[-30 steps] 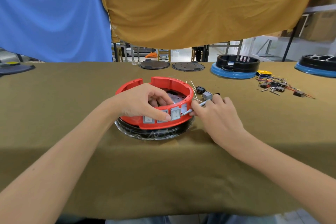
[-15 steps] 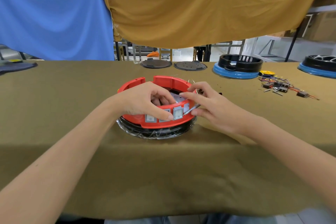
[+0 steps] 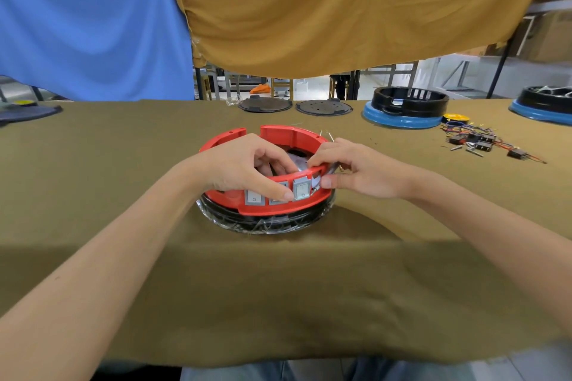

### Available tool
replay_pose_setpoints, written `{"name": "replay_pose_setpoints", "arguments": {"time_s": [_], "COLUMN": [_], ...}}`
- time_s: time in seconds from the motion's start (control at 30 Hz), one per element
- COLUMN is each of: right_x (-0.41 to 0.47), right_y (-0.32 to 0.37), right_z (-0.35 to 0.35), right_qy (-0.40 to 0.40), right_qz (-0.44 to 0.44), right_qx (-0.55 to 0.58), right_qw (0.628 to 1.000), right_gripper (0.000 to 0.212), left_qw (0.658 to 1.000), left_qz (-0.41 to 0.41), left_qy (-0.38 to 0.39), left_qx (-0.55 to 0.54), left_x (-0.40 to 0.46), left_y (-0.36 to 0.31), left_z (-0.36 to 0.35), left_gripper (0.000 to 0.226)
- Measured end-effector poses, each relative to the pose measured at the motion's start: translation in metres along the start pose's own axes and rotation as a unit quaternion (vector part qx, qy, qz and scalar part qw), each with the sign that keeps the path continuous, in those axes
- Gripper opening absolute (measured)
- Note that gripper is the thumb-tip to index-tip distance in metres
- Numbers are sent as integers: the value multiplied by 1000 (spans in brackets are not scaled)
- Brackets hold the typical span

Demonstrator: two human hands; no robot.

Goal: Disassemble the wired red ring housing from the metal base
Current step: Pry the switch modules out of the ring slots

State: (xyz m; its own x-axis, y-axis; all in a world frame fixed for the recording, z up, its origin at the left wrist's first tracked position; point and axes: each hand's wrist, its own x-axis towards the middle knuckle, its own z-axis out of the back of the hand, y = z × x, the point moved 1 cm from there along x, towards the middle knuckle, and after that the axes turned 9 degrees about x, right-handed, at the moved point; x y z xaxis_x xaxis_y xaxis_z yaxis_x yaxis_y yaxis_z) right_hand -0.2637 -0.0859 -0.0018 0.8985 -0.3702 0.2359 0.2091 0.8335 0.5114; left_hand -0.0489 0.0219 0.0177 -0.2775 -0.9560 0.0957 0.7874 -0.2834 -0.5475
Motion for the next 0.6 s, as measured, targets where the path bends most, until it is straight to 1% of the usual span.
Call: {"name": "replay_pose_setpoints", "arguments": {"time_s": [0.1,0.17,0.23,0.33,0.4,0.43,0.5,0.6], "right_x": [-4,-11,-17,-23,-25,-26,-24,-19], "right_y": [-1,-1,3,14,24,30,43,60], "right_z": [-4,-7,-6,4,16,21,24,20], "right_qy": [-24,-68,-107,-133,-173,-178,-142,-92], "right_qz": [-2,8,31,57,69,73,83,119], "right_qx": [-2,-6,-17,-64,-66,-64,-90,-156], "right_qw": [1000,998,994,987,980,979,982,976], "right_gripper": [30,33,29,18,24,26,28,24], "left_qw": [1000,1000,1000,999,997,995,989,975], "left_qz": [3,1,-4,-11,-11,-11,-15,1], "left_qy": [0,-9,-24,-45,-56,-65,-85,-113], "left_qx": [-2,-8,-10,3,42,71,120,189], "left_x": [0,-2,-4,-7,-8,-9,-14,-23], "left_y": [0,0,-1,-1,-2,-2,-2,0], "left_z": [-1,-2,-3,-4,-4,-4,-8,-18], "left_gripper": [29,29,28,27,26,25,27,40]}}
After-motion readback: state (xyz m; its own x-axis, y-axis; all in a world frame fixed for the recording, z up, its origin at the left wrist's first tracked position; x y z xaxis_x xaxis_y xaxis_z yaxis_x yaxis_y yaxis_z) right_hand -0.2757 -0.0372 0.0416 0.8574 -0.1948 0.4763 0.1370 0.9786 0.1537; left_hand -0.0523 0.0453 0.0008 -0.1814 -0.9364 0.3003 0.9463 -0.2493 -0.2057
